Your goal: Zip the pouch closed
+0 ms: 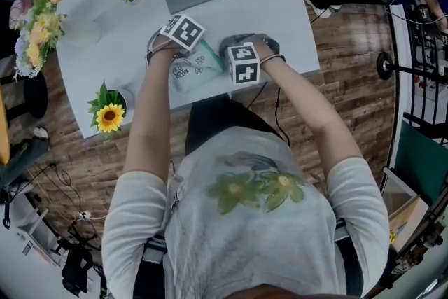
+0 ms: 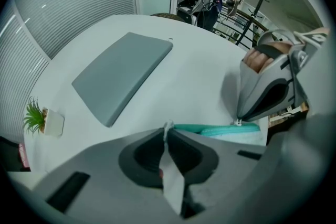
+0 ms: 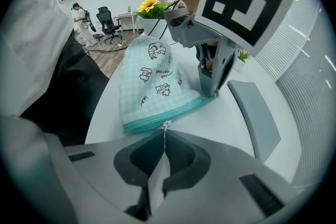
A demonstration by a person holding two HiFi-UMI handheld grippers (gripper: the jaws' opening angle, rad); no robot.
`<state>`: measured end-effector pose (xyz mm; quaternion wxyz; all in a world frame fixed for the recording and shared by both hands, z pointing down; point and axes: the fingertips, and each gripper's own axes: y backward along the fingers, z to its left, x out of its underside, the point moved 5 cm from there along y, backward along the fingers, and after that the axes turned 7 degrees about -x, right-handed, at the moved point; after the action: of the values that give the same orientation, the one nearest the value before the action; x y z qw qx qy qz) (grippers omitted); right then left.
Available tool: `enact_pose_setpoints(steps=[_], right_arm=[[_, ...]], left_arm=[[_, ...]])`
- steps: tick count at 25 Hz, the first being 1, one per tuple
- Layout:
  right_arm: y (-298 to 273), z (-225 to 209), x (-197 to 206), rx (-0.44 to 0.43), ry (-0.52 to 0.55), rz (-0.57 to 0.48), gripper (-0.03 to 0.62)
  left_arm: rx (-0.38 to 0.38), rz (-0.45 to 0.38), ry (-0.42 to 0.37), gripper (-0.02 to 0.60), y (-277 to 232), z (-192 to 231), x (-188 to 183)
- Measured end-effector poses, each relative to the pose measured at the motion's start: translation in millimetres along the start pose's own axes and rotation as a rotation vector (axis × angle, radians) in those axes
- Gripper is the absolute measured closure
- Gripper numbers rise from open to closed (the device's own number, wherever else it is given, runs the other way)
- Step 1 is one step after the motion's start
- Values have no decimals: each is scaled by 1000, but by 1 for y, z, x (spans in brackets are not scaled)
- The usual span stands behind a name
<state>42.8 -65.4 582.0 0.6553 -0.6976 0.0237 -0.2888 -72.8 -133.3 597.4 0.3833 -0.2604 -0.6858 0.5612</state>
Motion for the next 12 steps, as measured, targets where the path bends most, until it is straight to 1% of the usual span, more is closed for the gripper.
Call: enact_pose_setpoints(steps=[12], right_arm=[[3,8,3,-15,14,16,576]], left_arm=[[-4,-5,8,558,3,0,-1]])
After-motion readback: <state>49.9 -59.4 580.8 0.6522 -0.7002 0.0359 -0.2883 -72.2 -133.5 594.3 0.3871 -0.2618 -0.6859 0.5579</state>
